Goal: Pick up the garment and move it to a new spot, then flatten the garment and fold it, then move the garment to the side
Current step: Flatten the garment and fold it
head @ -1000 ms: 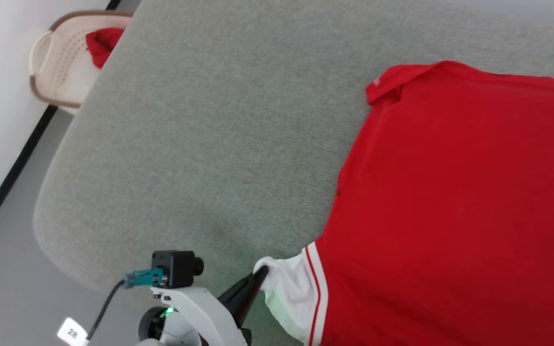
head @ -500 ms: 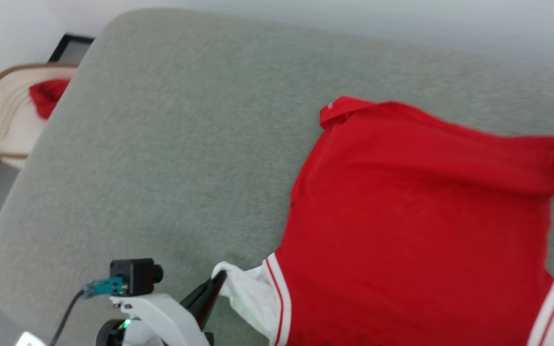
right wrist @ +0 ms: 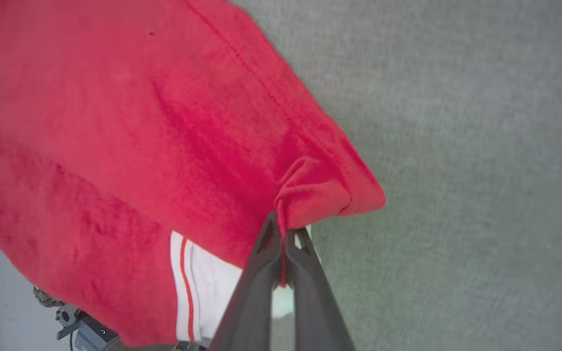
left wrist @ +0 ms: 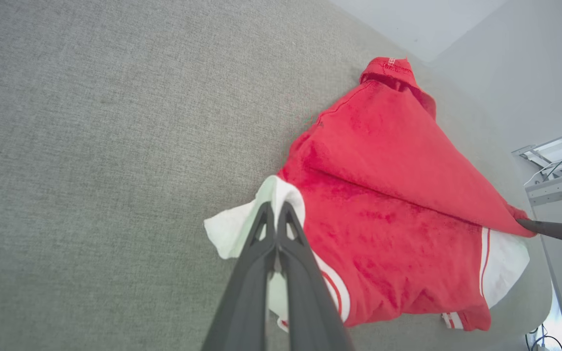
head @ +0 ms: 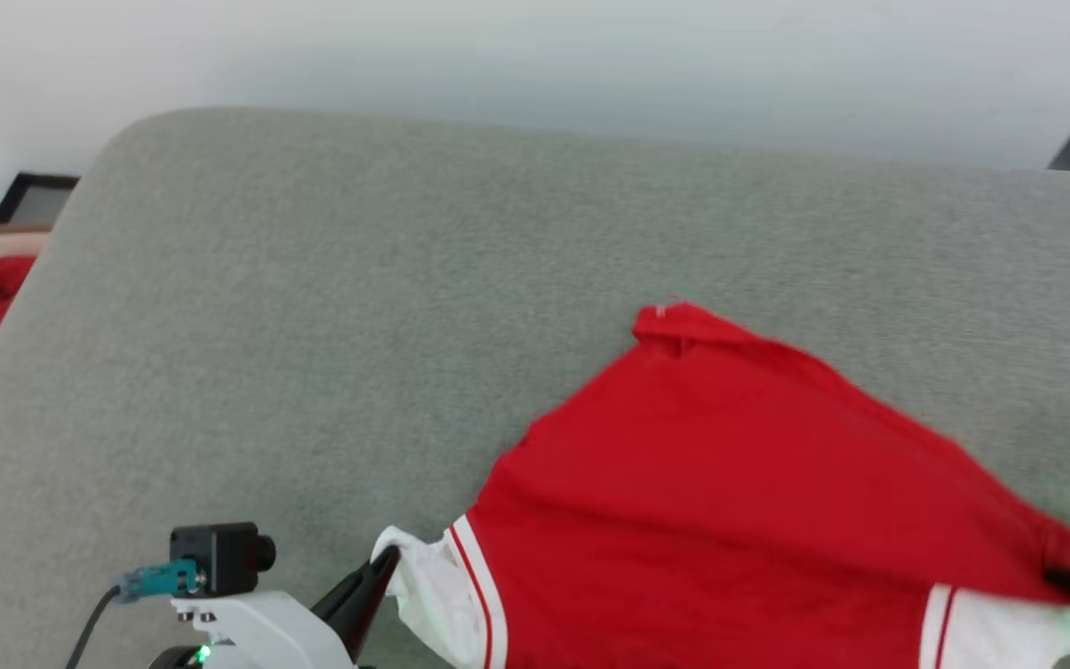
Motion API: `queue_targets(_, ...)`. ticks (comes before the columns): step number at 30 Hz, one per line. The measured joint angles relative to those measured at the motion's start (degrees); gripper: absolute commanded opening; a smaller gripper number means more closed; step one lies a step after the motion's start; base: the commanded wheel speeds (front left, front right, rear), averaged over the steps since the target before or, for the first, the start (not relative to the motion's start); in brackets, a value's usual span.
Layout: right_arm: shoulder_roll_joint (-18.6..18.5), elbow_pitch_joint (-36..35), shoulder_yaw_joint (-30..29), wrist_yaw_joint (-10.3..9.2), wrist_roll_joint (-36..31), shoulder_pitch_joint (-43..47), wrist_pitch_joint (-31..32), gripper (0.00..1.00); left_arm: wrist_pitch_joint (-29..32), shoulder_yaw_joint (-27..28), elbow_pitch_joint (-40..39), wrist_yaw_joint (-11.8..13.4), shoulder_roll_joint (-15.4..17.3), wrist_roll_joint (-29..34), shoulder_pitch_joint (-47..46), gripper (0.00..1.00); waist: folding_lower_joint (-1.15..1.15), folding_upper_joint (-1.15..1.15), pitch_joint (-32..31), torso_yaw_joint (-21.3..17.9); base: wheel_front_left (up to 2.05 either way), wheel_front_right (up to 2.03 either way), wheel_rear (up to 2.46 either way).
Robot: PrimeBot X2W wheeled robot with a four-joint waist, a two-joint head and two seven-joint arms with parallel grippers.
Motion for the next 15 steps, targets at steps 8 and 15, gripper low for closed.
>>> queue_targets(8, 5.6, -6.1, -6.9, 0.0, -2.3, 12.9, 0.6, 0.0, -0.4, 0.6, -1.0, 0.6, 0.6, -0.3, 1.2, 0.0, 0.0, 0.0, -1.0, -2.8, 0.0, 0.0, 0.0)
queue_targets(15, 10.2, -6.4, -8.3, 0.0, -5.9, 15.5, -2.7, 0.19, -0.9, 1.1, -0.8, 0.6, 0.9, -0.5, 1.7, 0.0, 0.0, 0.0, -0.8, -4.3, 0.0, 0.0, 0.0)
